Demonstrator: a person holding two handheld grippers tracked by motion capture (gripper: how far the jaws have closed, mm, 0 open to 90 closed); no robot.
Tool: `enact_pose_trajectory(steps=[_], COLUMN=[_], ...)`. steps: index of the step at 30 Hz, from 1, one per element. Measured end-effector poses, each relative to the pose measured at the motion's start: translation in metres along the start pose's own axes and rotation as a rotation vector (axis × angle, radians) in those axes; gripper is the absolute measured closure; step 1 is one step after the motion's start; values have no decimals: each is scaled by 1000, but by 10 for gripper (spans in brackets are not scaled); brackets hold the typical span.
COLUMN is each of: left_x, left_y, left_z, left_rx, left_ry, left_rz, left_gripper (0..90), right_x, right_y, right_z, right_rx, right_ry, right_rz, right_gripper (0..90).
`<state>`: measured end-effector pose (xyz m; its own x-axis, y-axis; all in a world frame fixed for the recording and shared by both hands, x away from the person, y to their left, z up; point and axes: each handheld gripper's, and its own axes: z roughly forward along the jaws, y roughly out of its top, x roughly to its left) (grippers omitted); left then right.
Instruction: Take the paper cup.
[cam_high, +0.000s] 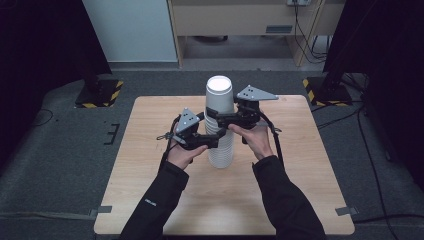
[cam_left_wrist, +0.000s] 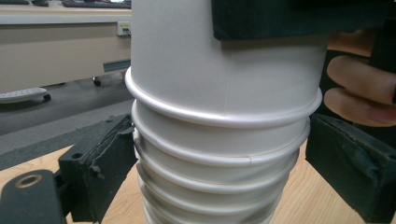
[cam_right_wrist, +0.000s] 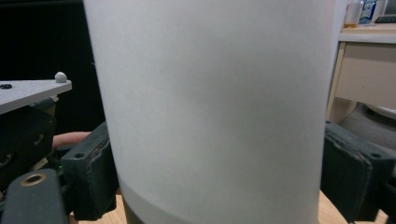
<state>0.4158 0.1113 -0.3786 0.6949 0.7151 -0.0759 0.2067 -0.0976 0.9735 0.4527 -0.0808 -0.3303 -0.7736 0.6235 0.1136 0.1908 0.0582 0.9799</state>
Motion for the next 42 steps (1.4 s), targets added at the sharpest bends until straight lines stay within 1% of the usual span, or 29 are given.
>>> enact_pose_trajectory(steps=[3, 8, 9, 11, 27, 35, 38, 39, 40, 42], left_x=[0, 0, 0, 0, 2, 2, 2, 2, 2, 1], left_y=[0, 0, 0, -1, -2, -2, -2, -1, 0, 2], left_z=[0, 0, 0, 0, -1, -1, -1, -2, -3, -4], left_rx=[-2, -2, -2, -3, -5, -5, -6, -15, -21, -31], left_ry=[-4, -8, -9, -12, -11, -13, -15, -20, -20, -12], left_rz=[2, 7, 6, 3, 0, 1, -3, -13, -8, 3], left_gripper=[78, 82, 83, 84, 99, 101, 103, 103, 105, 109], right_x=[0, 0, 1, 1, -1, -2, -2, -2, -2, -1], right_y=[1, 2, 3, 4, 2, 2, 2, 3, 5, 9], right_z=[-1, -3, -3, -4, -1, -2, -2, -3, -4, -6], right_rx=[0, 0, -3, 2, -16, -15, -27, -51, -83, -80], right_ry=[-7, -5, -8, -10, -1, 3, 4, 6, 10, 12], right_rz=[-13, -27, -40, -48, -46, -52, -50, -48, -35, -35], right_gripper=[139, 144, 149, 150, 151, 152, 156, 162, 162, 162])
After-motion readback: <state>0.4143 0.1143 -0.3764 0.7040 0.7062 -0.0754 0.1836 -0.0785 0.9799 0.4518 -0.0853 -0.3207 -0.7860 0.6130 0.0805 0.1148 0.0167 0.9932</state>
